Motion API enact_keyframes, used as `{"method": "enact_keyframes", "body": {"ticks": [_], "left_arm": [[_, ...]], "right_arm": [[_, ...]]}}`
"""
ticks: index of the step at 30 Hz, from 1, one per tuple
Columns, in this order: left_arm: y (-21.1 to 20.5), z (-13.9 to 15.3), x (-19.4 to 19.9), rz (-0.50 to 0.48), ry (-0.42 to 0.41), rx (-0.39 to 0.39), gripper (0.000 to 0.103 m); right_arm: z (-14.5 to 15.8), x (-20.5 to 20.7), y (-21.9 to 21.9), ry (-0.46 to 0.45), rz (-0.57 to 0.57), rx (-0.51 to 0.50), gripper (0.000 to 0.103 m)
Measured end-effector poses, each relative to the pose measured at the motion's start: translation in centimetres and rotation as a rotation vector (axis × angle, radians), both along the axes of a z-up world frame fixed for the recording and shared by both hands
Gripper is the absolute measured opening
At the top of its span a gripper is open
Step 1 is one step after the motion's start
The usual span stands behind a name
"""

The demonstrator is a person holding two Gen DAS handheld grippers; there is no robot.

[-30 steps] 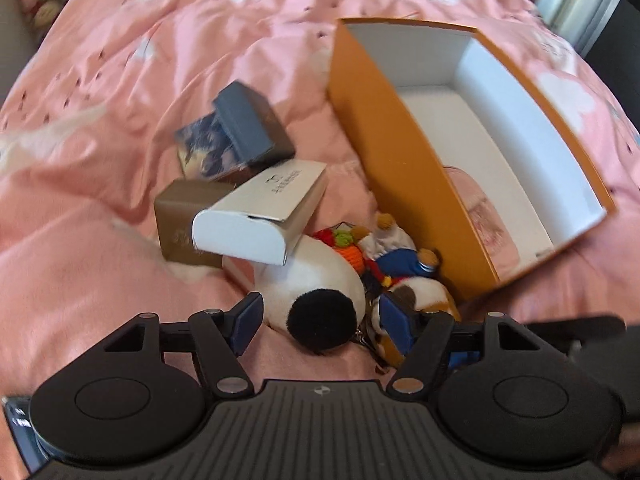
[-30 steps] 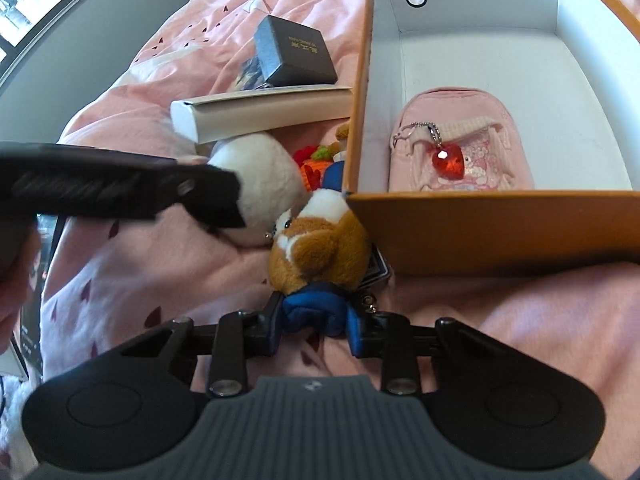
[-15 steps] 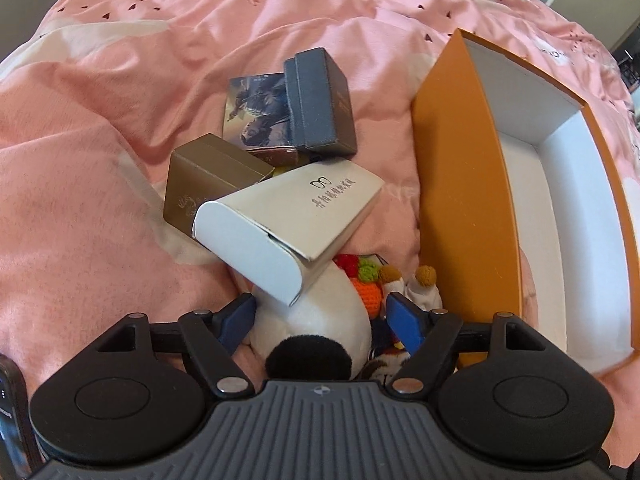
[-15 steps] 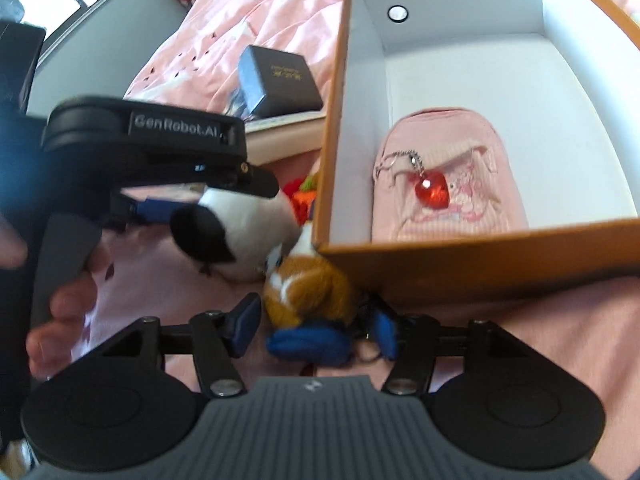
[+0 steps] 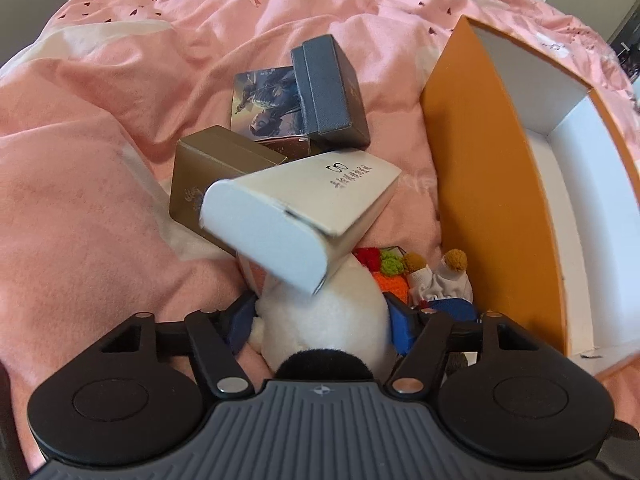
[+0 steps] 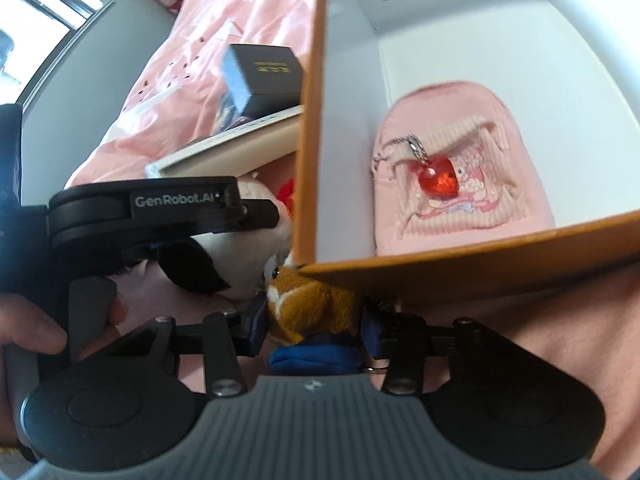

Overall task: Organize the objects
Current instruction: 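Grasp the white panda plush with the left gripper, then carry the panda plush with the left gripper while the right carries the dog plush over the box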

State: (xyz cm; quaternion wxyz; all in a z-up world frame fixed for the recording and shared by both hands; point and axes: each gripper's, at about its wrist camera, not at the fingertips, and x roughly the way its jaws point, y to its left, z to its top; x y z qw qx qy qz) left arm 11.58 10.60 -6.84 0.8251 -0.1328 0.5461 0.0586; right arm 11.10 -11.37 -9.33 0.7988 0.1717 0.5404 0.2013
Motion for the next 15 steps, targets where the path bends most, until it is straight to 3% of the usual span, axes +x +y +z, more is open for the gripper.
{"method": "enact_keyframes", "body": {"ticks": [15], "left_arm": [[0.9, 8.3, -7.0, -0.093, -0.221, -0.103, 0.071]], "right_arm": [[6.0, -4.1, -0.3, -0.228, 0.149, -0.051, 0.046]]}}
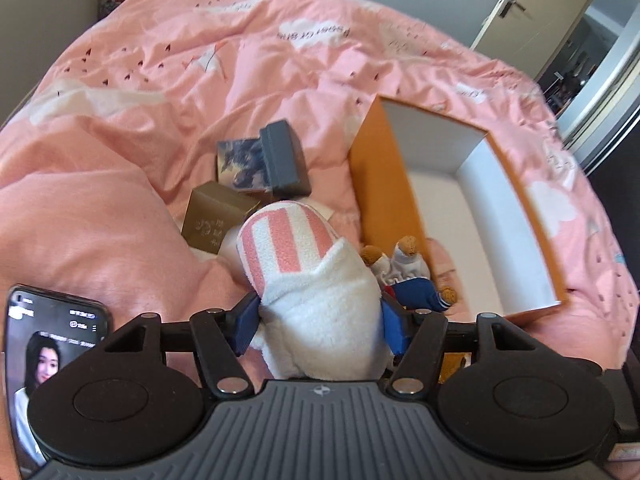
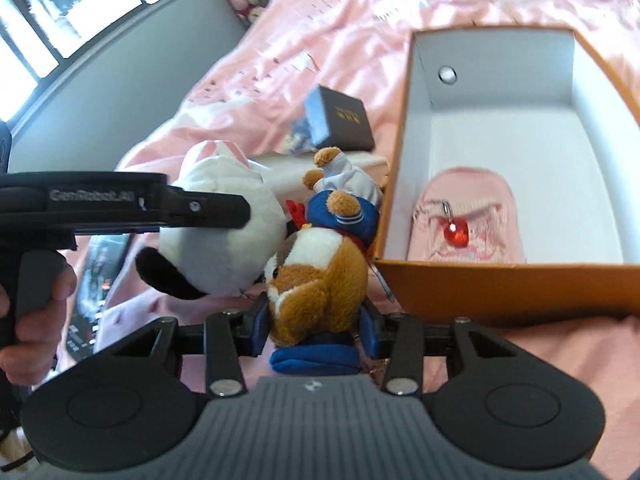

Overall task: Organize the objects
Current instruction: 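Carry the panda plush with the left gripper while the right carries the dog plush over the box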

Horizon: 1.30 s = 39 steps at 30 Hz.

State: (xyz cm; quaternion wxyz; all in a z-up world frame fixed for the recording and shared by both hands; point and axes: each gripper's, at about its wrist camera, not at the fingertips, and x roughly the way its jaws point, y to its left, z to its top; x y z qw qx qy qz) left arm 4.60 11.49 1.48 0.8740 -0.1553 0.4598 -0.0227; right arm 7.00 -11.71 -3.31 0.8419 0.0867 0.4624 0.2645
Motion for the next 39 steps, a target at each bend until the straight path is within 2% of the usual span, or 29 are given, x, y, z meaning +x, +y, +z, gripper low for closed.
{"method": "enact_keyframes", "body": {"ticks": [5, 9, 12, 16, 20, 24, 31, 35, 39], "left_arm": [[-0.5, 3.2, -0.9, -0.051, -0.08, -0.016, 0.071], [-1.8, 5.5, -0.1, -0.117, -0.134, -0.046, 0.071], [-3.8, 6.9, 0.8, -0.186, -0.163, -0.073, 0.071], [-7.4, 7.3, 3.6, -0.29, -0.171, -0.104, 0.071], [-10.8, 5.6, 6.8, -0.374, -0.127, -0.152, 0.071], [-12.9, 2.9, 9.8, -0.406, -0.062, -0.174, 0.071], [-14.1, 0.3, 12.6, -0.456, 0.058, -0.113, 0.071], [-14.9, -1.5, 14.0, -0.46, 0.129, -0.095, 0.071], [-16.1, -2.9, 14.9, -0.488, 0.183, -0.081, 0.071]], "right_arm": [[3.1, -1.4, -1.7, -0.09, 0.011, 0.022, 0.046], [5.7, -1.5, -3.9, -0.152, -0.026, 0.017, 0.046], [7.1, -1.2, -6.0, -0.18, -0.064, -0.031, 0.046], [8.1, 0.0, -8.8, -0.176, -0.103, -0.117, 0.046], [8.1, 1.7, -11.4, -0.151, -0.123, -0.207, 0.046], [7.1, 4.0, -13.8, -0.094, -0.133, -0.238, 0.046], [4.2, 7.4, -14.9, 0.016, -0.076, -0.256, 0.046], [3.4, 8.7, -14.2, 0.027, -0.033, -0.304, 0.046], [2.4, 9.7, -13.8, 0.079, -0.001, -0.378, 0.046]]}}
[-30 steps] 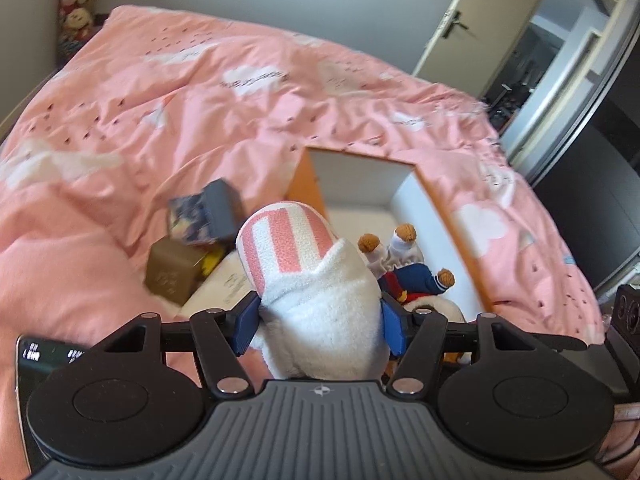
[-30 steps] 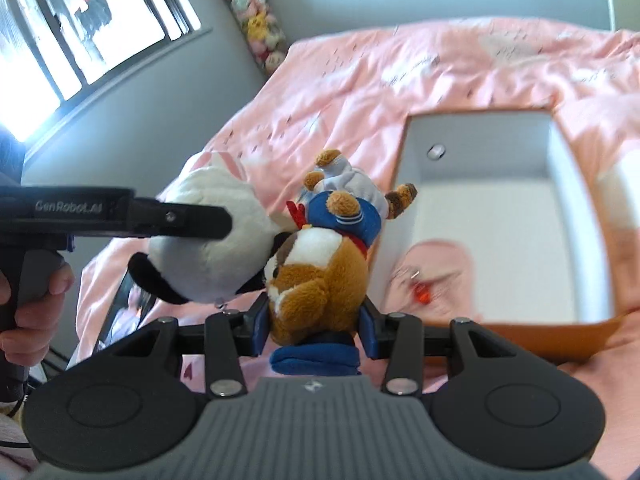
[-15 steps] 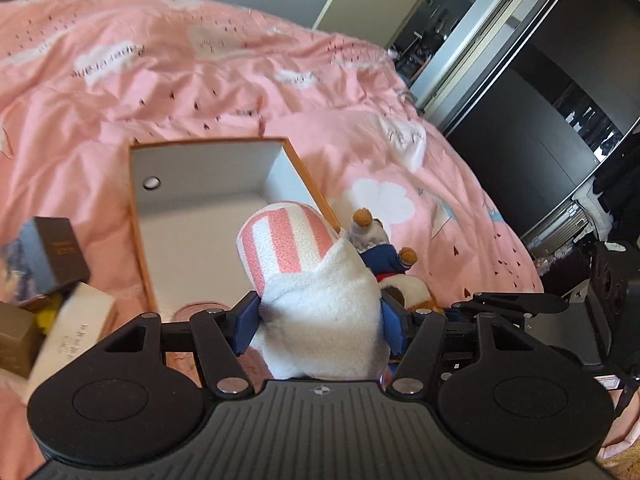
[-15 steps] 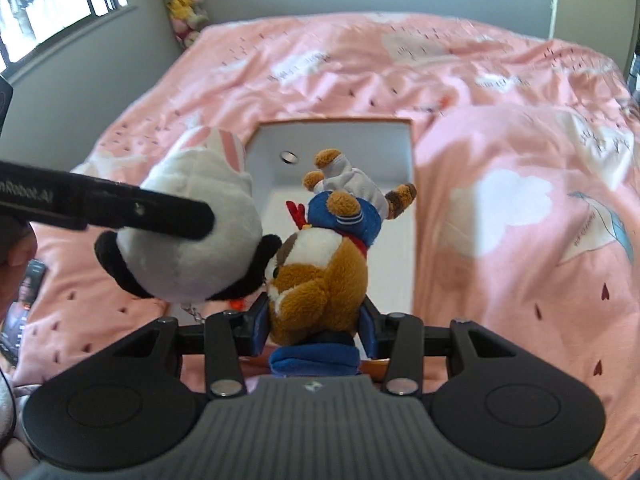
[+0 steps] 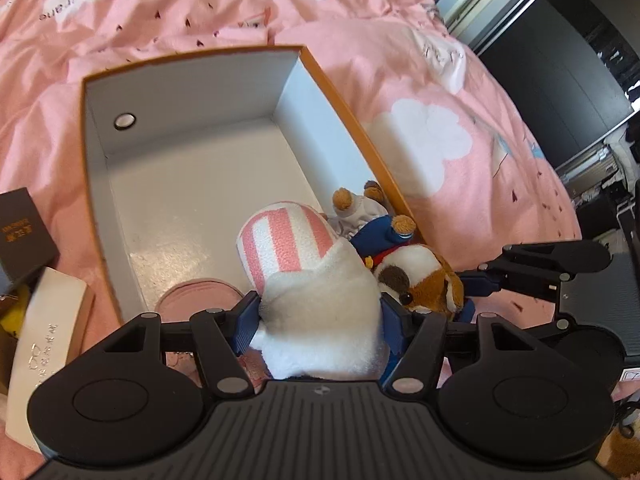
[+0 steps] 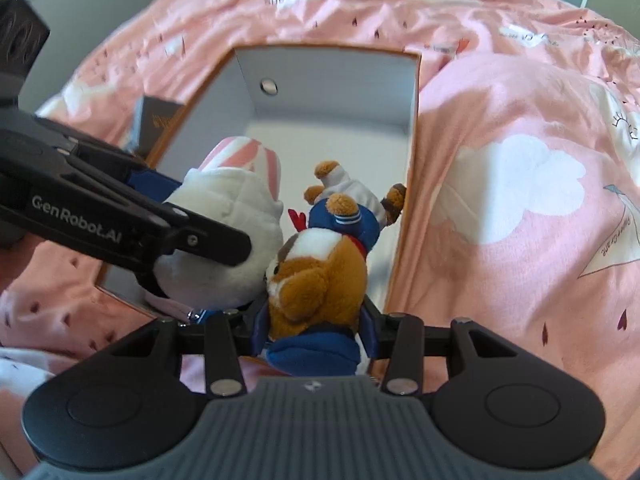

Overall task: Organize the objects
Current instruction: 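Carry the panda plush with the left gripper while the right carries the dog plush over the box, then lower both plushes into the orange box and open both grippers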

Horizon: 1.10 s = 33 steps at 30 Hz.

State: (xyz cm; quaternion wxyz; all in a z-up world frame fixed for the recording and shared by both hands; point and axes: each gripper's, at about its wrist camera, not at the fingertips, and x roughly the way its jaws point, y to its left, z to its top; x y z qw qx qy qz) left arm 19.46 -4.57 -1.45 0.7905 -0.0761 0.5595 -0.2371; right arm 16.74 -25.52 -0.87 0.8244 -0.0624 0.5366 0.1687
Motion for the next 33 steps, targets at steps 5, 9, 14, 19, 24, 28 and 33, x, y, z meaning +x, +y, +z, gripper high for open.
{"method": "enact_keyframes", "body": {"ticks": [5, 9, 14, 19, 24, 28, 33], "left_arm": [[-1.2, -1.7, 1.1, -0.023, 0.055, 0.03, 0.071], [-1.9, -3.1, 1.8, -0.046, 0.106, 0.055, 0.071], [-2.5, -4.5, 1.7, -0.059, 0.125, 0.071, 0.074], [-1.6, -3.9, 1.5, -0.052, 0.106, 0.05, 0.082], [-0.4, -1.8, 1.2, -0.056, 0.062, -0.011, 0.087], [0.5, -0.5, 0.8, -0.062, 0.037, -0.041, 0.074], [0.0, -2.0, 0.4, -0.08, 0.07, -0.028, 0.047]], "right_arm": [[-1.2, 0.7, 1.0, 0.035, 0.054, -0.088, 0.046], [-1.8, 0.9, 2.2, 0.04, 0.133, -0.183, 0.05], [-1.8, 1.6, 2.4, 0.07, 0.181, -0.195, 0.055], [-1.0, 1.9, 1.9, 0.086, 0.205, -0.169, 0.056], [0.7, 1.5, 2.1, 0.048, 0.225, -0.18, 0.056], [1.1, 1.9, 2.3, 0.044, 0.233, -0.189, 0.038], [-0.5, 2.6, 2.5, 0.113, 0.251, -0.189, 0.016]]}}
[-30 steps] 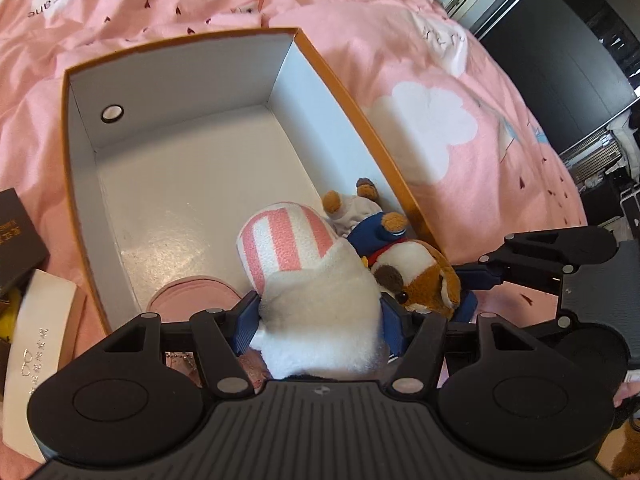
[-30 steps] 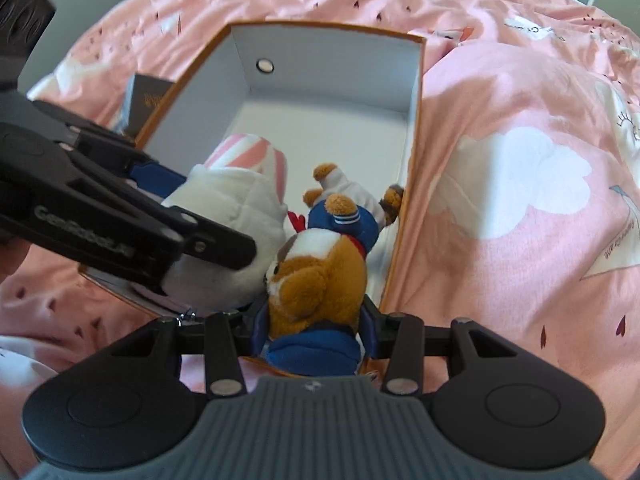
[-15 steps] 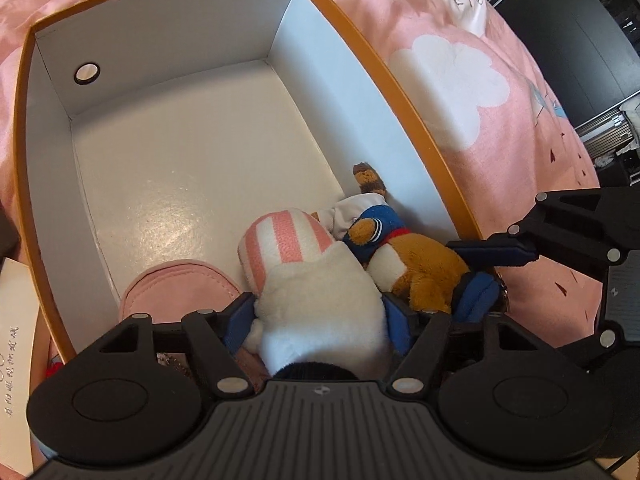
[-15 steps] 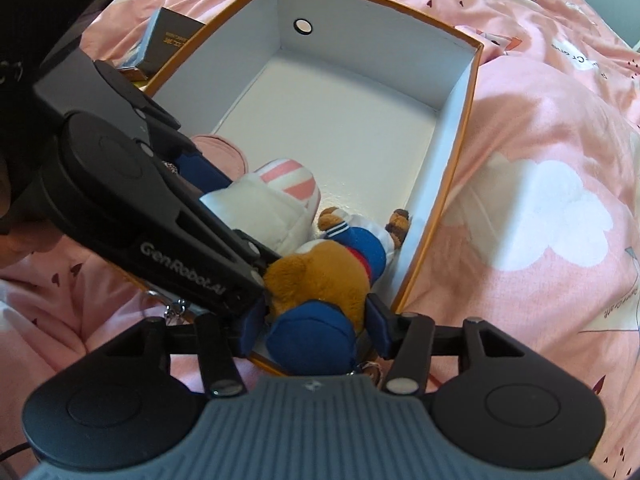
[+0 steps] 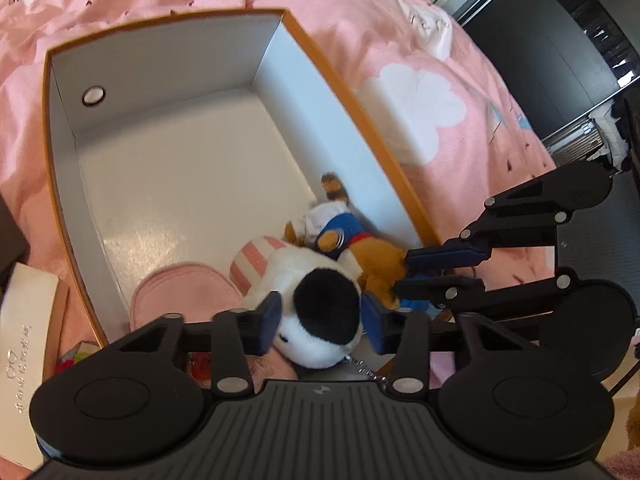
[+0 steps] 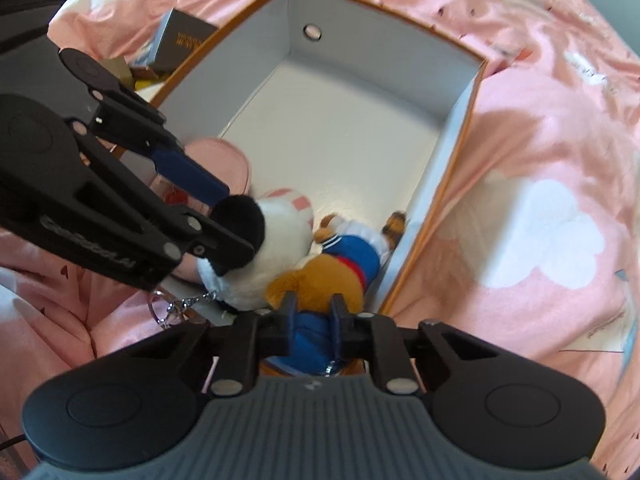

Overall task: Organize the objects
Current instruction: 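Lower both plushes into the orange box and open both grippers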

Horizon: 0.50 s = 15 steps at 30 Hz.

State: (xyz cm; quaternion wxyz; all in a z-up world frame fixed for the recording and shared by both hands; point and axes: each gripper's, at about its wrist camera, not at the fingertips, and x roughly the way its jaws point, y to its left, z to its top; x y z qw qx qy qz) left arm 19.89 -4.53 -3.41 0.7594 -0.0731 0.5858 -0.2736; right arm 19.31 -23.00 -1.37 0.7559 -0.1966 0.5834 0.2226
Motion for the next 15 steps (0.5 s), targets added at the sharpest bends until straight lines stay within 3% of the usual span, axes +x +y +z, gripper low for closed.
{"method": "enact_keyframes", "body": {"ticks": [9, 15], "left_arm": [[-0.8, -2.3, -0.5, -0.003, 0.021, -0.017, 0.045], [-1.5, -3.3, -0.8, -0.013, 0.021, 0.014, 0.046]], "right_arm": [[-3.6, 0.5, 1.1, 0.083, 0.035, -0.081, 0.012], [-4.8, 1.0, 1.2, 0.107, 0.025, -0.092, 0.007]]}}
